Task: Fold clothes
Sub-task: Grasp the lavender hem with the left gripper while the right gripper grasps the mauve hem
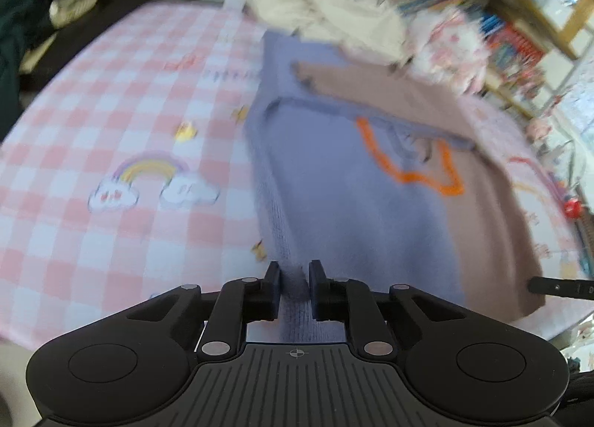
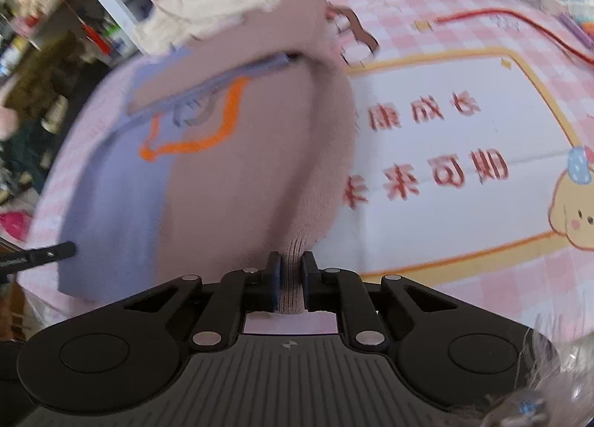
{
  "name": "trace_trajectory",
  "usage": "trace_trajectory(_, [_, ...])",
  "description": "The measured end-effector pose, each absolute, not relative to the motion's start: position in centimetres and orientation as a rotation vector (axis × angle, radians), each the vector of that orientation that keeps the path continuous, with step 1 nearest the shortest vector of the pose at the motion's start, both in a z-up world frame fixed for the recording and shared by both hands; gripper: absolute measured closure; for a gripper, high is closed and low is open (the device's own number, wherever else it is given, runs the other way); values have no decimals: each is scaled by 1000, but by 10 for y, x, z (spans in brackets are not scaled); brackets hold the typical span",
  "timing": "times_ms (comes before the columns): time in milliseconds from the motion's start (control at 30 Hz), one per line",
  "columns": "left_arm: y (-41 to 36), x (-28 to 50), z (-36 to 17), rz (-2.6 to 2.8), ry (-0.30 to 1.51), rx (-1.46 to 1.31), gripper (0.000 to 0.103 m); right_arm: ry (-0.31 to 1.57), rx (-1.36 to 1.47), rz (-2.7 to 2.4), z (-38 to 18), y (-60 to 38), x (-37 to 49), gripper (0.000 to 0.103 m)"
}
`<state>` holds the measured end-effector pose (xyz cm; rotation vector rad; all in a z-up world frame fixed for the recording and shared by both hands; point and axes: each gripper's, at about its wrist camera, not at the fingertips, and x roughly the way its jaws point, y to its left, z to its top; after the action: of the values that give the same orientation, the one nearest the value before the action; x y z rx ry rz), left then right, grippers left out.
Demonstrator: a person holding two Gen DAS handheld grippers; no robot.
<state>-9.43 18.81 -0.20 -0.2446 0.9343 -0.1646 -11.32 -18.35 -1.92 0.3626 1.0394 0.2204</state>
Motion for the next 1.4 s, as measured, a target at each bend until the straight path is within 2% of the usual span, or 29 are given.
trace_trajectory(133, [187,-93,5,-208,909,-262,87,994,416,254,-13,-187,-113,92])
trace_trajectory(233, [192,-89,-2,-185,954,-297,82,1003,445,244,-15,-190,-112,87])
trace_trajectory(300, [200,-89,-8,-154,989,-344,56,1020,456,223,-19,-192,-113,83])
trace_trajectory(333, [203,-89,-11,-138,1006,-368,55,1029,458,216,-21,-194,-113,77])
trace_trajectory(400, [210,-91,-16,-131,1014,-412,55,1047,452,203,-25,-195,-114,72])
trace_trajectory(733, [216,-96,-22,-131,1009,-437,60,1037,485,174,-33,-200,-109,73])
trace_trajectory(867, [213,-94,-22,-124,1008,-404,74,1028,493,173,-33,-197,-104,73])
trace_trajectory(900, [213,-93,-23,-126,1011,-401,81,1029,485,173,-33,-196,-103,73])
trace_trajectory(933, [213,-93,-23,-127,1014,-396,85,1032,465,168,-32,-194,-102,86])
trace_trajectory(967, [213,-92,-24,-127,1017,-391,89,1033,448,161,-31,-194,-103,93])
trace_trajectory(1033, [212,-92,-23,-128,1014,-364,94,1029,426,149,-30,-195,-106,93])
trace_trajectory(1300, [221,-94,-22,-184,1039,-387,93,1078,415,177,-28,-202,-115,92])
trace_trajectory(1400, [223,-93,-23,-186,1058,-411,88,1081,441,166,-30,-205,-116,85])
